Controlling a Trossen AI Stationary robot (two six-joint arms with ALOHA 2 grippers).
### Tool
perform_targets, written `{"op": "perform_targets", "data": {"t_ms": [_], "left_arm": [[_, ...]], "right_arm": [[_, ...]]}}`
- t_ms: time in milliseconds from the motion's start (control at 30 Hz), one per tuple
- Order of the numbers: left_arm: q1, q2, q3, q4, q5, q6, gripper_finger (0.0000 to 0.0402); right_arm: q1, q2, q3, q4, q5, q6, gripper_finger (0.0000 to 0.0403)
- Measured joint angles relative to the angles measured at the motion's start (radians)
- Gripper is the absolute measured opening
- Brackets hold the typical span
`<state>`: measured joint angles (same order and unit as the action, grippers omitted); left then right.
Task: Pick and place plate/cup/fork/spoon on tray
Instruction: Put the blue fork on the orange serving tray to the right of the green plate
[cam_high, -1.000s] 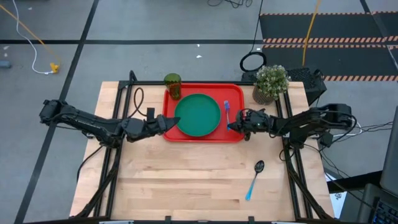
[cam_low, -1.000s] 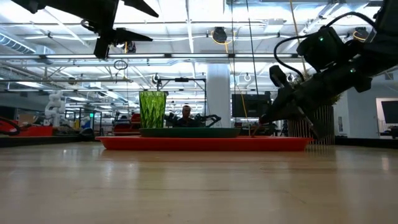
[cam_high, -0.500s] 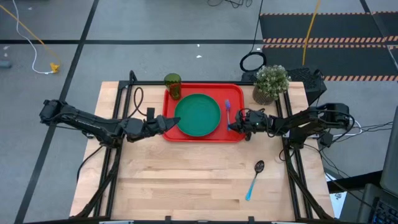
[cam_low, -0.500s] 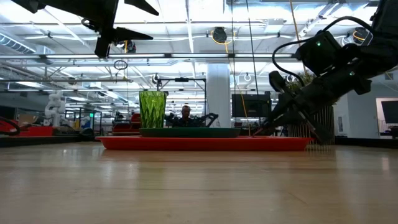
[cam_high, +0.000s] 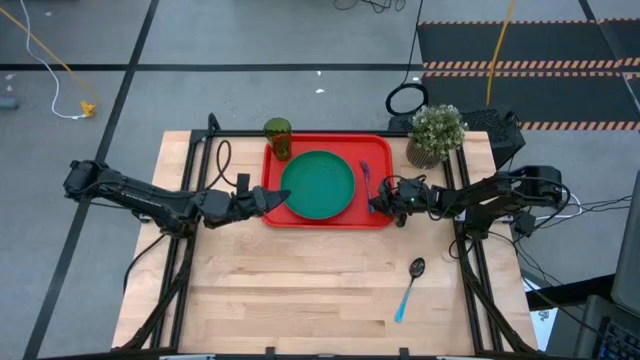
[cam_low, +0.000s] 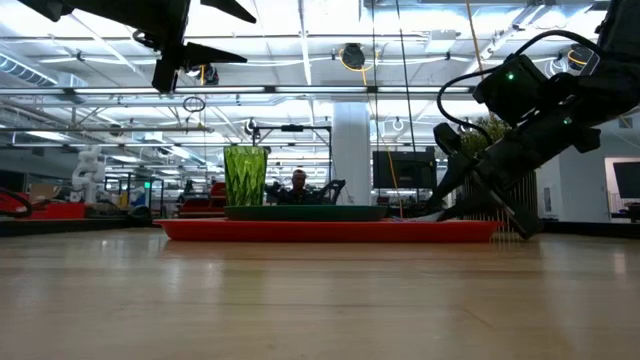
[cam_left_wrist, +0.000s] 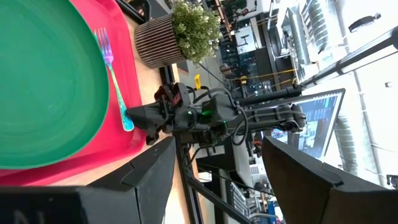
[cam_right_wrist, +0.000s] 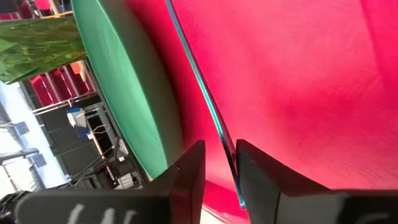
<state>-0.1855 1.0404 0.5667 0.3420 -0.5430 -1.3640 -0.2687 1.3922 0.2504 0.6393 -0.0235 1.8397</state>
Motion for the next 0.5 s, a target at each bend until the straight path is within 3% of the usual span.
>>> {"op": "perform_targets", "data": {"t_ms": [300, 500], "left_arm": [[0.0, 0.0, 0.0, 0.0, 0.0, 0.012, 0.0241], [0.0, 0.0, 0.0, 0.0, 0.0, 0.013, 0.0241]], "right_arm": [[0.0, 0.0, 0.0, -0.001, 0.001, 0.018, 0.0142], [0.0, 0.0, 0.0, -0.005, 0.032, 0.021, 0.0157]]}}
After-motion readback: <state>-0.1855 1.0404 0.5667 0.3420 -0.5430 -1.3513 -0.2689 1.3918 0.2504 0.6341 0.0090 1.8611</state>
